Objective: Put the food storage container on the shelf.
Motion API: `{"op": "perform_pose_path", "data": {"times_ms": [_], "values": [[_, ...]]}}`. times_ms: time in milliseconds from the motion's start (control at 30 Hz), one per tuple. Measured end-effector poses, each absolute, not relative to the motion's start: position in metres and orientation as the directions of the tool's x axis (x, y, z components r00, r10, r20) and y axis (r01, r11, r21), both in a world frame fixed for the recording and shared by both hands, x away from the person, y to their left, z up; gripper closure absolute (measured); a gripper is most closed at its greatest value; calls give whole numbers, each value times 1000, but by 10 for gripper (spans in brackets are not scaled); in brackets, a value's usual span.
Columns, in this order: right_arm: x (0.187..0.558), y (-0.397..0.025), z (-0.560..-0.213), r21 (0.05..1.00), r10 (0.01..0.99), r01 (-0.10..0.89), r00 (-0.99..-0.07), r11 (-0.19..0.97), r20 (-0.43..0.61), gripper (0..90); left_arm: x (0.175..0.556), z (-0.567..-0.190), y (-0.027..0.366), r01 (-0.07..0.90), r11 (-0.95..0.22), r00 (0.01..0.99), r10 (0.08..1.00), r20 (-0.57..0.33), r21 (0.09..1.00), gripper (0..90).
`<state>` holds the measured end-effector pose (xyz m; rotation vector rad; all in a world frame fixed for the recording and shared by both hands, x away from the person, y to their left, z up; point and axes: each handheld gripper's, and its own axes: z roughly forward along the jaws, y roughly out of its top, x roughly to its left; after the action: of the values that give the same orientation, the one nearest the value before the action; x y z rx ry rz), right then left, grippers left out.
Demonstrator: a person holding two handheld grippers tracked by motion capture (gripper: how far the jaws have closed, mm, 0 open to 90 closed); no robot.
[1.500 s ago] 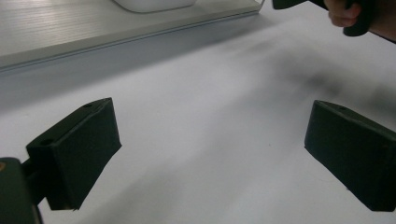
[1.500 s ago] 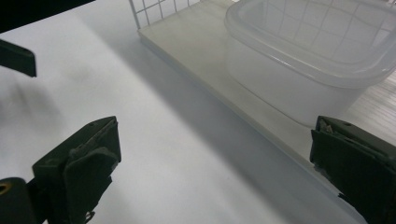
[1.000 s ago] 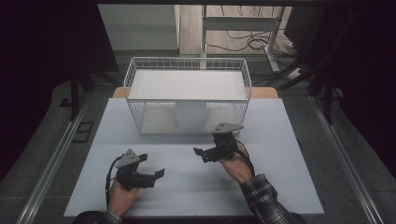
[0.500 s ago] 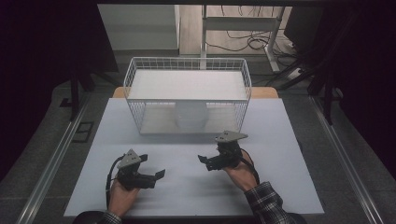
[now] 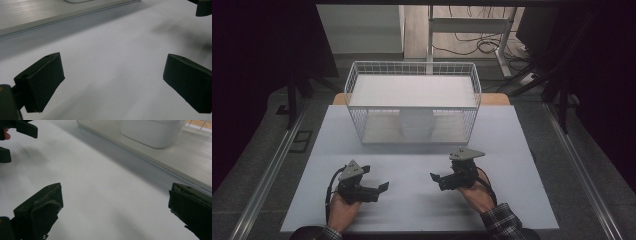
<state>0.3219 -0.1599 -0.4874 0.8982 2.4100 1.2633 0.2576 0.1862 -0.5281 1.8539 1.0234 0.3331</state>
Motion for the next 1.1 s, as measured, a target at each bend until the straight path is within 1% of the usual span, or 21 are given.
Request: {"op": "perform_pose_path", "data": {"times_ms": [367,667,1100], "values": [[311,-176,-482,815,654,389,-757,429,17,0,258,-527,187,505,-190,609,770,-191,842,29],[304,-196,-480,816,690,408,-724,409,16,0,255,-523,192,499,-195,602,779,-176,845,30],[291,-221,-478,822,729,412,-684,394,-6,0,239,-517,208,493,-192,576,803,-152,849,31]]}}
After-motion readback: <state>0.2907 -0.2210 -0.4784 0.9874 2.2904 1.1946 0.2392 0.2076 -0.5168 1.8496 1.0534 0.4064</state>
